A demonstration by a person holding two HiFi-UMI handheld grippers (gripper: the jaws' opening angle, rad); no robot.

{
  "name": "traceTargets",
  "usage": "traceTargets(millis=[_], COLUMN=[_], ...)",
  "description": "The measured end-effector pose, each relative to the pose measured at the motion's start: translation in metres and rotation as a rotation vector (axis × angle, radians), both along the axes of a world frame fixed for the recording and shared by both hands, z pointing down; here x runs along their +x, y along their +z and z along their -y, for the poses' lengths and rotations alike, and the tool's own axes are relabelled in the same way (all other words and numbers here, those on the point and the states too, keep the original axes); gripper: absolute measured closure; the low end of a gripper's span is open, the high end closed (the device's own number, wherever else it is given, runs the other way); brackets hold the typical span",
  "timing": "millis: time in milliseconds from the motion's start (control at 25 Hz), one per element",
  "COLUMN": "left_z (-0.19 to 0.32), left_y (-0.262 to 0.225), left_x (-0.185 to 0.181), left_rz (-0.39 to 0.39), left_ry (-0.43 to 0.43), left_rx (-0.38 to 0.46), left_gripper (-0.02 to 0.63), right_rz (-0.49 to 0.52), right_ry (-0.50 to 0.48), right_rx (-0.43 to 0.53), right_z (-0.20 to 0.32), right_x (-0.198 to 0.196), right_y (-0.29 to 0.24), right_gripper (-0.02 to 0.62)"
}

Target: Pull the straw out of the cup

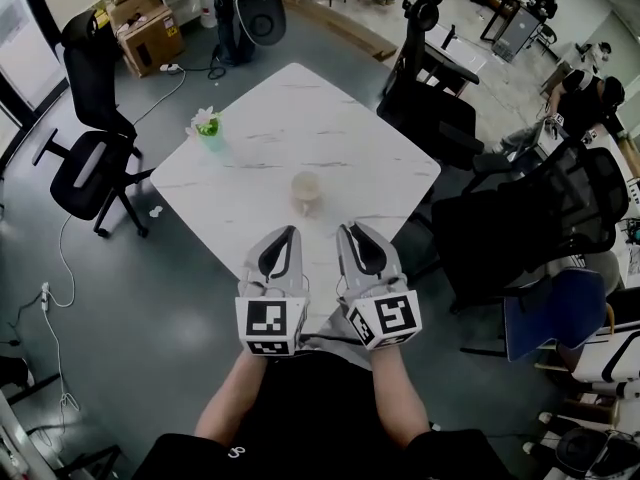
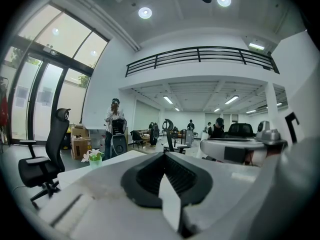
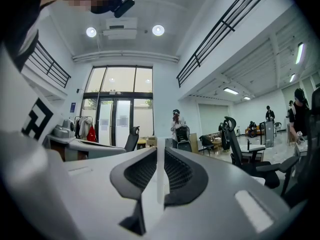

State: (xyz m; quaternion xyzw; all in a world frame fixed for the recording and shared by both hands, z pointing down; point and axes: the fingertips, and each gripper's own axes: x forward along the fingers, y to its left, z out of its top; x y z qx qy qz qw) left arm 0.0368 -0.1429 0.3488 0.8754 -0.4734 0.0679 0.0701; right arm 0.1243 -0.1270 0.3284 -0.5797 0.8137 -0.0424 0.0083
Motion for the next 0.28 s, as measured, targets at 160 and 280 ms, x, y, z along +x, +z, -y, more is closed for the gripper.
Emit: traceTargets(millis=[160, 280], left_z=[0.0027, 0.0053], left_y=[0.0006, 0.0], left_x=[0.0018, 0.0044], left_rz=[0.002, 0.004], left_ry=[-0.003, -0.004], left_rx=[-0.003, -0.001], left_gripper=[0.604, 0.604], right_rz=[0.003, 0.003], right_ry=[-0.001, -0.003], right_rx=[-0.007, -0.008], right_z=[0.0014, 0.0036], right_x=[0.0022, 0.0048], right_y=[0.0012, 0.0022], right_gripper=[0.548, 0.548])
